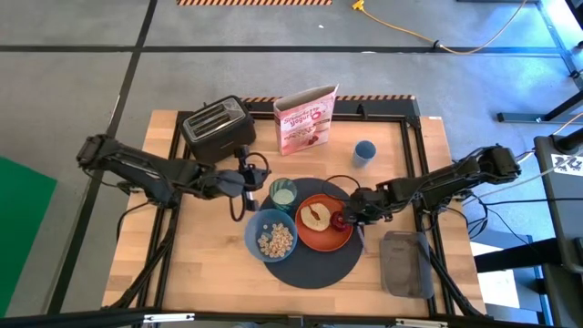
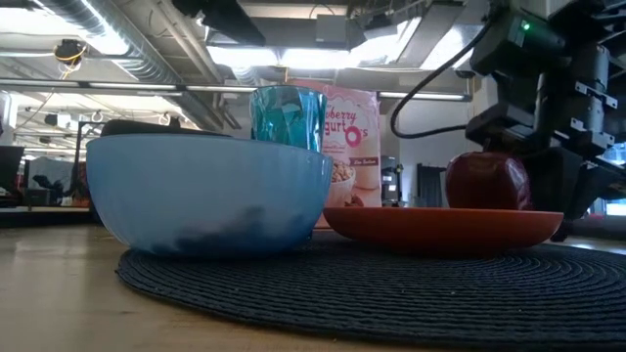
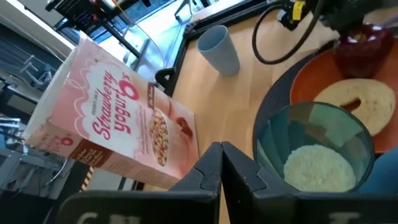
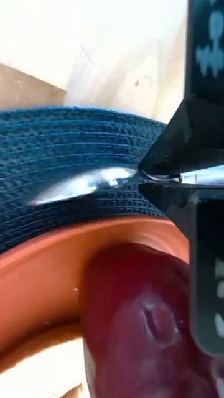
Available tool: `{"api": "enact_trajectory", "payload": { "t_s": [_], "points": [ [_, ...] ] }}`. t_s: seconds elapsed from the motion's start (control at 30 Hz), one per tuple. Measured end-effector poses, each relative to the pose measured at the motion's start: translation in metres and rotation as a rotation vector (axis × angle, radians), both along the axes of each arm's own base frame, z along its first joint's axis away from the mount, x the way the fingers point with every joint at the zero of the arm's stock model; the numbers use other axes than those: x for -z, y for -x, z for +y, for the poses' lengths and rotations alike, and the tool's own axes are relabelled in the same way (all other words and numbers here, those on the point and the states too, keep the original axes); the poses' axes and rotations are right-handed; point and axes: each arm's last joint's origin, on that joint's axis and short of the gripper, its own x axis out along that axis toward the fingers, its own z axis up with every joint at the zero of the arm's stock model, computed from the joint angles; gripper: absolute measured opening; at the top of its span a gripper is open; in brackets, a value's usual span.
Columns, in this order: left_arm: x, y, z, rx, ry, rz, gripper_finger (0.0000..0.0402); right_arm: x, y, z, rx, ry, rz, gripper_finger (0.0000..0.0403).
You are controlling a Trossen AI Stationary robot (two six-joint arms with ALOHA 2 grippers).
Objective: Arrange a breakfast setting
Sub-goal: Put the spoon on the mat to the right of the plate
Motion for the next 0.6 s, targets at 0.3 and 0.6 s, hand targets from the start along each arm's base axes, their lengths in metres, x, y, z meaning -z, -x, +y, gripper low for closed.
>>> {"api": "enact_trajectory", "payload": {
  "t_s": [0.3,0.6],
  "points": [
    [0.0005,0.0028,0.0015,-0.003,-0.005,0.023,0.0002,-0.0014,-0.0040,-0.0003,0.040,0.014,-0.041,0.0023],
    [0.0021,0.0039,0.0021,-0.004,-0.010,0.044,0.0002,-0.0007,-0.0023,-0.0005,0.015,0.024,-0.028,0.0023]
  ]
}}
